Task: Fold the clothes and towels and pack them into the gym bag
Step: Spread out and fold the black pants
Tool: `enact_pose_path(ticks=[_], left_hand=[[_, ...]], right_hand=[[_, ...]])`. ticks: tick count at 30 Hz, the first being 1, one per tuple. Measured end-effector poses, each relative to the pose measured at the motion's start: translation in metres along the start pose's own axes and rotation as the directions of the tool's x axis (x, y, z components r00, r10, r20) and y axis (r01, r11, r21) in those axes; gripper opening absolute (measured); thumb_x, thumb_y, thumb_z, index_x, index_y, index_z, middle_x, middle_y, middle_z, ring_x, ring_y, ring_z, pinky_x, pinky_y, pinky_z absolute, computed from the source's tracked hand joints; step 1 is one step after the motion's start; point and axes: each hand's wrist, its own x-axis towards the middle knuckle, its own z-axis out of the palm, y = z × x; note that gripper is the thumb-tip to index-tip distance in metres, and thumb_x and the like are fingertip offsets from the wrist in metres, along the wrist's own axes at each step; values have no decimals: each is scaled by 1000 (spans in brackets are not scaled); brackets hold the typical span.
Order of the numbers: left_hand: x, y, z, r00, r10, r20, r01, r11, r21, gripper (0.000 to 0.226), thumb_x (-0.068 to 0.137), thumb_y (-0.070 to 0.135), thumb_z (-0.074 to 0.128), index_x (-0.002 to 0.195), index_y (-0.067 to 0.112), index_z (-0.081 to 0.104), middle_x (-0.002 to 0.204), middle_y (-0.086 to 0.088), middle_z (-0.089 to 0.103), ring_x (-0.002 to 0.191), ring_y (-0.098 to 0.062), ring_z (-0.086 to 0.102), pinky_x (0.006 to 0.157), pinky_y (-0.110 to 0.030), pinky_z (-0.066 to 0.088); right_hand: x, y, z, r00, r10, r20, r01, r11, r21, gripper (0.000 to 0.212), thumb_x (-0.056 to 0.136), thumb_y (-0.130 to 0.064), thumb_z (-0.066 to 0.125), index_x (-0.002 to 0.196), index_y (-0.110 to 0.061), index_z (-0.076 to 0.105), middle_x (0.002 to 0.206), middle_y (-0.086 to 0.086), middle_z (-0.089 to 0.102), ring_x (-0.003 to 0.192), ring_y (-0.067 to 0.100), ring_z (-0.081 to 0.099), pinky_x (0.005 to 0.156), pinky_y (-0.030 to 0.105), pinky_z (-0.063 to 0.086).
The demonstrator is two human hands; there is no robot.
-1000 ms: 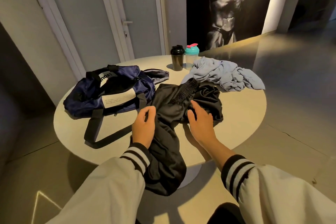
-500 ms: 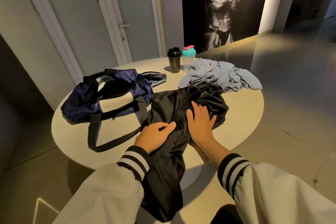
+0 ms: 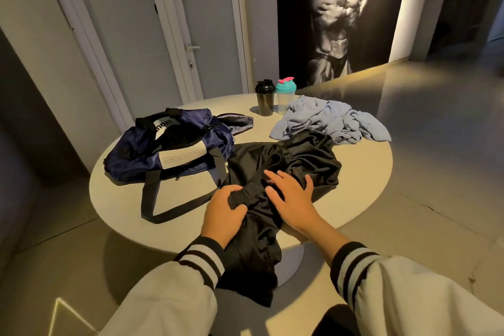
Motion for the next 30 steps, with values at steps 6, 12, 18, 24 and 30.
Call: enact_pose_path(ticks=[6, 12, 18, 24, 30], left_hand=[[-26, -17, -26, 977, -103, -186, 78, 988, -136, 40, 89, 2, 58, 105, 39, 54, 117, 1, 48, 103, -22, 55, 95, -37, 47], [-45, -12, -28, 998, 11, 62, -4, 994, -110, 34, 87, 1, 61, 108, 28, 55, 113, 6, 58, 107, -17, 56, 83, -21, 43], [-67, -11, -31, 989, 47, 139, -6, 961, -277, 50, 83, 14, 77, 123, 32, 54, 119, 13, 58, 109, -2, 56, 83, -13, 45], [-79, -14, -43, 974, 44, 224, 6, 977, -215, 54, 84, 21, 73, 132, 38, 54, 129, 6, 58, 116, -12, 57, 94, -26, 49], [-80, -21, -46, 983, -8, 183, 7, 1000, 7, 53, 81, 18, 59, 118, 57, 53, 116, -1, 56, 114, -25, 53, 109, -43, 42]], right_hand=[[-14, -15, -2, 997, 64, 43, -66, 997, 44, 48, 106, -46, 29, 154, -40, 27, 155, -8, 41, 152, 11, 17, 117, 53, -18], [-33, -42, -1, 963, 90, 254, -108, 992, 58, 50, 106, -51, 26, 155, -49, 14, 151, -5, 48, 146, 16, 32, 117, 53, -21], [-55, -56, -8, 964, 125, 235, -195, 933, 304, 52, 103, -40, 48, 151, -48, 29, 103, 6, 70, 88, 18, 65, 85, 36, 53], [-69, -56, -8, 997, 57, 56, -38, 953, -300, 64, 100, -41, 52, 157, -35, 23, 156, 9, 24, 141, 33, 24, 109, 46, 32], [-77, -58, -4, 965, 171, 201, -83, 919, -385, 63, 101, -54, 40, 156, -39, 15, 160, 2, 26, 152, 28, 2, 115, 66, 1]])
